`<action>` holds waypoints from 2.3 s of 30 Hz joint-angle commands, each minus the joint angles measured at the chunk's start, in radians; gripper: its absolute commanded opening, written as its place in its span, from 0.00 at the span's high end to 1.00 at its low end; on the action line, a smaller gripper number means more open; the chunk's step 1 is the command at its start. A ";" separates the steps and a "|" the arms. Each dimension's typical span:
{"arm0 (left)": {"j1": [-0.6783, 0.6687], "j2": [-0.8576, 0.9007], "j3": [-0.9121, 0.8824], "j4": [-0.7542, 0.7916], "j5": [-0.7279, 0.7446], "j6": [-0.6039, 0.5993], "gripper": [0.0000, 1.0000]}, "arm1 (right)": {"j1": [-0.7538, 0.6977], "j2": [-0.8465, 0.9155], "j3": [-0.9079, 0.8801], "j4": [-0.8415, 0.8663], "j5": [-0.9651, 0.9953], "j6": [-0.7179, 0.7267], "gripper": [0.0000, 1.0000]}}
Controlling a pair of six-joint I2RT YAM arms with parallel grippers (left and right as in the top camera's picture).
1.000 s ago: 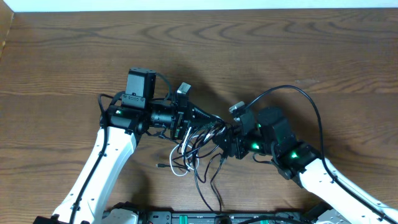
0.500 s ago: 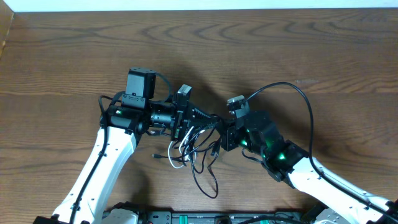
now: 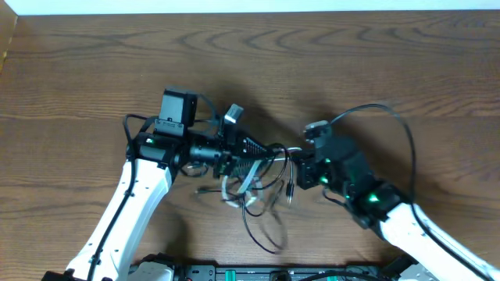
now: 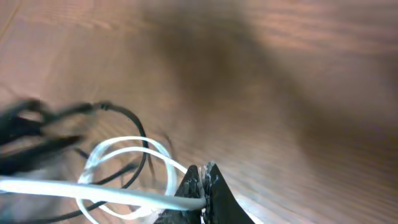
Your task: Untangle cables
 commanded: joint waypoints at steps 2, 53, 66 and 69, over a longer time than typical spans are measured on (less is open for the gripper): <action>-0.046 0.002 0.014 -0.126 -0.255 0.235 0.34 | -0.042 -0.129 0.000 -0.058 -0.019 -0.110 0.99; -0.480 0.253 -0.021 0.276 -0.317 0.228 0.24 | -0.066 -0.554 0.004 0.259 0.093 -0.289 0.99; -0.536 0.260 -0.037 0.298 -0.642 -0.037 0.42 | -0.065 -0.554 0.004 0.254 0.093 -0.289 0.99; -0.561 0.265 -0.039 0.329 -0.673 -0.047 0.35 | -0.065 -0.554 0.004 0.254 0.093 -0.289 0.99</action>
